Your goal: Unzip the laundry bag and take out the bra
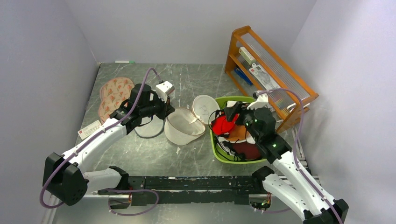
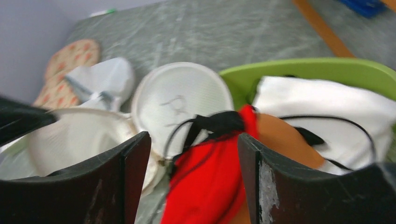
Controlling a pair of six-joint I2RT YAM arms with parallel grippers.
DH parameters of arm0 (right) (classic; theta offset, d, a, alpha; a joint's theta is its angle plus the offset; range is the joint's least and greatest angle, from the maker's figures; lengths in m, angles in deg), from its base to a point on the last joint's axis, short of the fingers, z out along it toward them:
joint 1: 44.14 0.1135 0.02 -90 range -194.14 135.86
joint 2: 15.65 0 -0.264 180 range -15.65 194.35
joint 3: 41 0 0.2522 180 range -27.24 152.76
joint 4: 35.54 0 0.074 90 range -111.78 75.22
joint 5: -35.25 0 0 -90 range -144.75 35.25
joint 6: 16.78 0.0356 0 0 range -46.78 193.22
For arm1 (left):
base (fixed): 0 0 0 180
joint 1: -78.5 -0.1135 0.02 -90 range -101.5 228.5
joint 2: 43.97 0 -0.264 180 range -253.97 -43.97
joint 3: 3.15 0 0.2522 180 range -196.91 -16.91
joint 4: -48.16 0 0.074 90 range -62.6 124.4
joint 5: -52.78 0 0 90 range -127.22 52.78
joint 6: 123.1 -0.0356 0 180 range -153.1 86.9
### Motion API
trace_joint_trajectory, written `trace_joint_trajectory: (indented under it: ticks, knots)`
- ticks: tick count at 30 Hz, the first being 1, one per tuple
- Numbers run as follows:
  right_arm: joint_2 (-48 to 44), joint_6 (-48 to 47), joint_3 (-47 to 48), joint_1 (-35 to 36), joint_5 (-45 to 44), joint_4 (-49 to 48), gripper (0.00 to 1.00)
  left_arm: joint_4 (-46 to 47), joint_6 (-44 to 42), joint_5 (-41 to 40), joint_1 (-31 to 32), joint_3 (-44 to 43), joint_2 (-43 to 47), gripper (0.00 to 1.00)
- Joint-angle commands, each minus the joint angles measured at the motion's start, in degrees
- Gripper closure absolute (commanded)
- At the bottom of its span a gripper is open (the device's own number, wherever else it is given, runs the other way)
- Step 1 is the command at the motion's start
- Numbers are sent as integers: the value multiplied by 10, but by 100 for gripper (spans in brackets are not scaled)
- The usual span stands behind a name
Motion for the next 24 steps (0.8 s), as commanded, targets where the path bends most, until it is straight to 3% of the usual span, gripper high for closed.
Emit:
trace_joint_trajectory:
  ticks: [1, 5, 8, 10, 13, 16, 18, 21, 24]
  knots:
    - [46, -53, 49, -3, 213, -26, 31, 2, -1, 1, 3, -20, 10, 93]
    - [119, -17, 53, -3, 350, -91, 33, 3, -1, -1, 3, -19, 9, 93]
    - [162, 14, 33, -3, 369, -131, 53, 2, -1, 1, 3, -20, 6, 93]
    - [194, 14, 34, -3, 345, -117, 60, 2, -2, -2, 4, -20, 6, 93]
    - [239, -2, 19, -3, 283, -99, 62, 0, -2, -5, 4, -20, 6, 93]
    - [291, 23, -2, -3, 107, -46, 63, 1, -3, -7, 4, -20, 9, 93]
    - [326, 58, -22, -29, 36, -15, 66, 0, -3, -12, 5, -19, 11, 93]
    - [358, 100, -78, -65, 39, -44, 69, -2, -2, -25, 5, -20, 14, 93]
    - [350, 110, -74, -88, 36, -28, 73, -4, 1, -41, 4, -19, 12, 93]
